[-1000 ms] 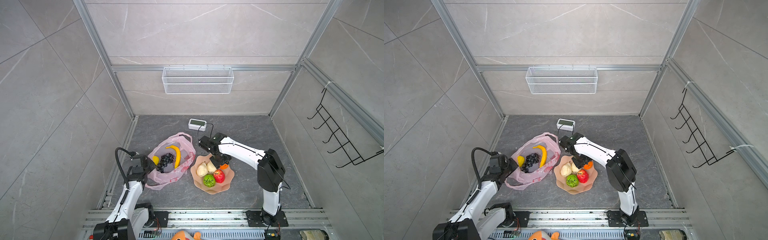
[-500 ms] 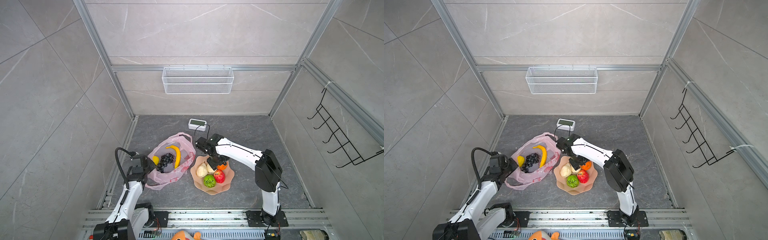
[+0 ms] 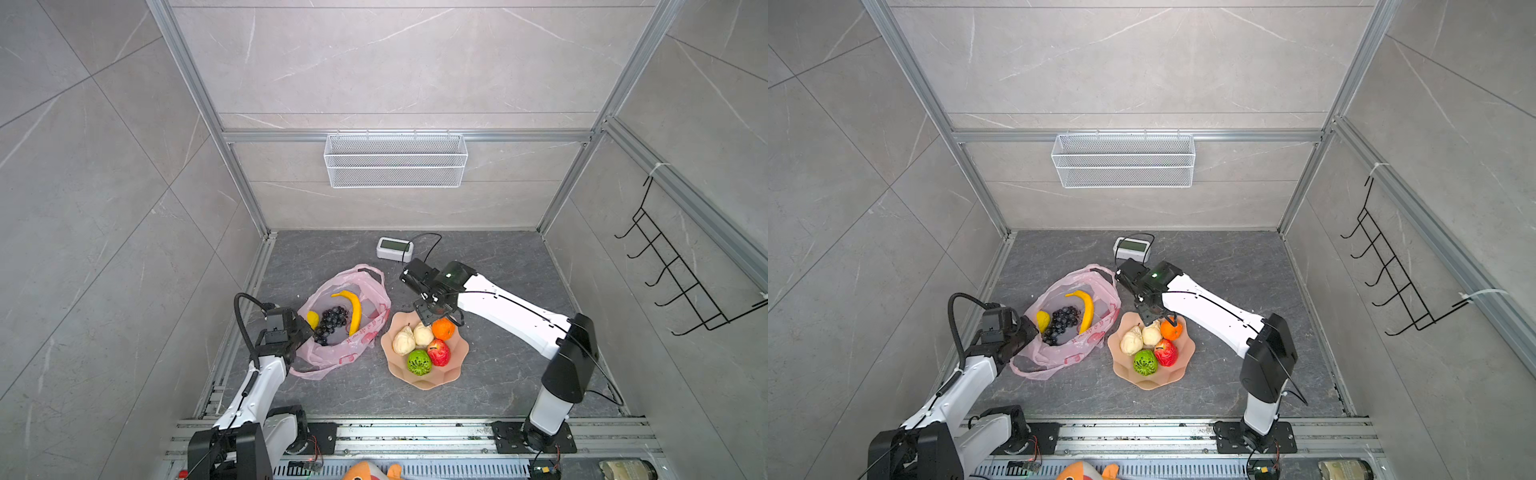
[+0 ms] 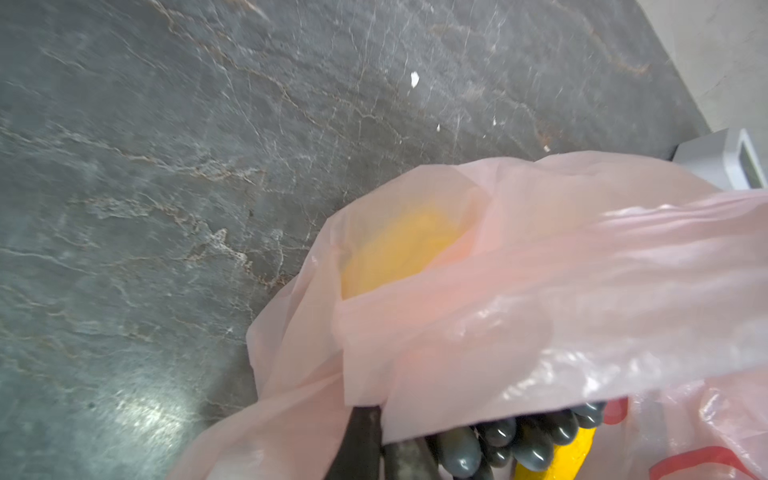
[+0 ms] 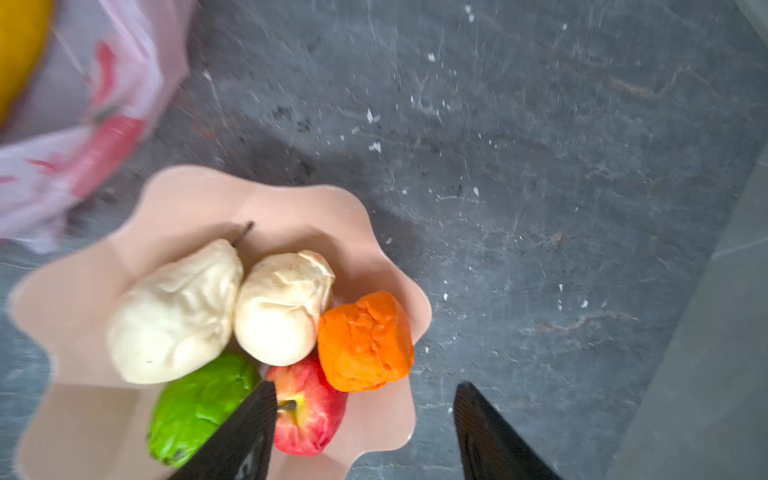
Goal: Take the fake fruits out of the plastic bag
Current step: 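Release the orange in the bowl beside the apple, then reach the right gripper back into the bag toward the lemon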
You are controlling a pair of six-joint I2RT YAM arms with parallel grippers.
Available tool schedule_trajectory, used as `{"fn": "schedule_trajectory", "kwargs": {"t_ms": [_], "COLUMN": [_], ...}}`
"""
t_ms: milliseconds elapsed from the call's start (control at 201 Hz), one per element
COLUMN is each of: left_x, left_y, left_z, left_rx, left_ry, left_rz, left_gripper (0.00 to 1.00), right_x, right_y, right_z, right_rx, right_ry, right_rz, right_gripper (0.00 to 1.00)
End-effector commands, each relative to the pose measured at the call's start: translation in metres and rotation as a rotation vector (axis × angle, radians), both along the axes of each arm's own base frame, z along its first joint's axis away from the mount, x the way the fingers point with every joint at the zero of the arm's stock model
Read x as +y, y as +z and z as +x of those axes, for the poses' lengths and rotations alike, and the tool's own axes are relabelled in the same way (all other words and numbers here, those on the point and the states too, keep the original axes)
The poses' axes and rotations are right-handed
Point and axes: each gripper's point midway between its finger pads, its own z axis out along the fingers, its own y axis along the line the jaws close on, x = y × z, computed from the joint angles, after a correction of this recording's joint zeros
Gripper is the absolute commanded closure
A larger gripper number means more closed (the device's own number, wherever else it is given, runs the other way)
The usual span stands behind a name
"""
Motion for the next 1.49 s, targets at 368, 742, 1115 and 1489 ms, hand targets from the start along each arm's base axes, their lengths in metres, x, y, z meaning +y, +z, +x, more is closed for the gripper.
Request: {"fn": "schedule_trajectory", "kwargs": {"t_ms": [368,742,1115,1489], "left_x": [0.022,0.048,0.047,0.038], "left_y": [0.038,0.021,-0.007,-0.015], "left_z": [-0.001,0.005,0.02,0.023], "left_rx": [-0.113,-0.069,0.009,0.016], "left_ry": [0.102,0.178,0.158,0.128], "left_rz": [0.06,0.005,-0.098,-0.154], "left_gripper": [1.0,1.0,1.0,1.0], "right_x": [0.247,0.33,0.352,0.361], "right_y": [0.0,-0.058,-0.098,-0.118], "right_z": [-0.005,0.014,0.038,0.05], "right_rx": [0.05,0.038,-0.059,-0.116], "right_ry": [0.292,0.468,0.488,0.487], "right_rz": [0.678,0.637,0.55,0.553], "right_gripper": [0.34,0.35,0.31,0.17]}}
